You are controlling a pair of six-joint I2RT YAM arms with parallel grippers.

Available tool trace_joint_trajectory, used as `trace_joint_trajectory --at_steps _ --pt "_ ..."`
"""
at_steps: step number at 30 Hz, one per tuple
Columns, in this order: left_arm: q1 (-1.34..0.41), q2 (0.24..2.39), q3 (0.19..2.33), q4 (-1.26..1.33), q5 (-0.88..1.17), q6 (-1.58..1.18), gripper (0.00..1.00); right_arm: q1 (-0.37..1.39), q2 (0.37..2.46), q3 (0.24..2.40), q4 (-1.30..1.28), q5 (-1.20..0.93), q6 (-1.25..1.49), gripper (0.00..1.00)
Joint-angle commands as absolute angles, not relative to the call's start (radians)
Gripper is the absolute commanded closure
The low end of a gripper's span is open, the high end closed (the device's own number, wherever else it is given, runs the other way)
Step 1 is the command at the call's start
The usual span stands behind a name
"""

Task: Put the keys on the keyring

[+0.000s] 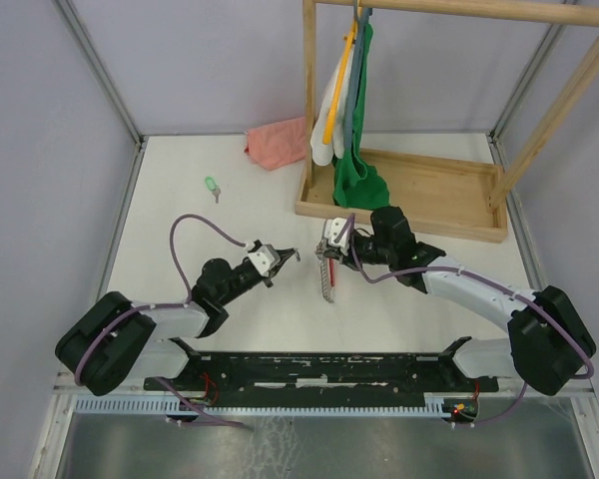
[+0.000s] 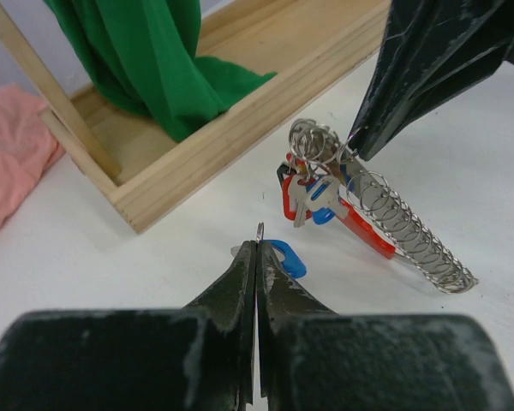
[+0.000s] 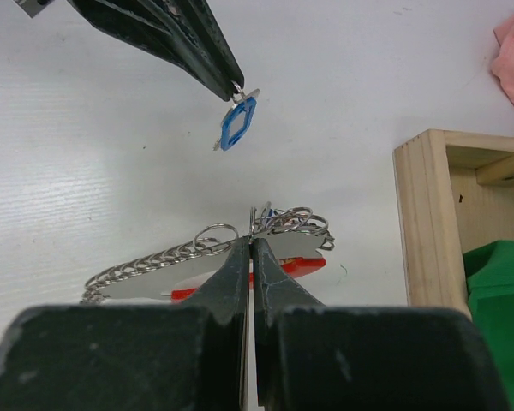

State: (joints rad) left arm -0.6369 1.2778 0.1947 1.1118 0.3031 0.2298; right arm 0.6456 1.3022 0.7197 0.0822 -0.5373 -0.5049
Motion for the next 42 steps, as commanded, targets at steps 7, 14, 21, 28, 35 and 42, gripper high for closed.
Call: trace_joint_trajectory --at_steps 7,14,21,28,35,42 --pt "-0.640 1.390 0.153 1.467 0.532 0.435 0.97 0.658 1.319 0.705 0.160 -0.540 -0.763 0.99" --pt "-0.640 1.352 0.170 1.314 0.584 0.567 0.97 0.693 1.327 0.642 0.291 -0.496 -0.843 0.99" --pt "-0.645 1.352 0.159 1.308 0.596 0.597 0.97 0.736 1.298 0.570 0.364 -0.490 -0.932 0.99" --pt "-0.667 1.363 0.159 1.281 0.609 0.616 0.97 0.758 1.252 0.536 0.380 -0.507 -0.951 0.99" --pt "-0.685 1.392 0.173 1.230 0.592 0.638 0.97 0.762 1.262 0.527 0.396 -0.502 -0.950 0.99" --pt "-0.690 1.396 0.172 1.240 0.575 0.638 0.97 0.764 1.269 0.528 0.393 -0.522 -0.942 0.99"
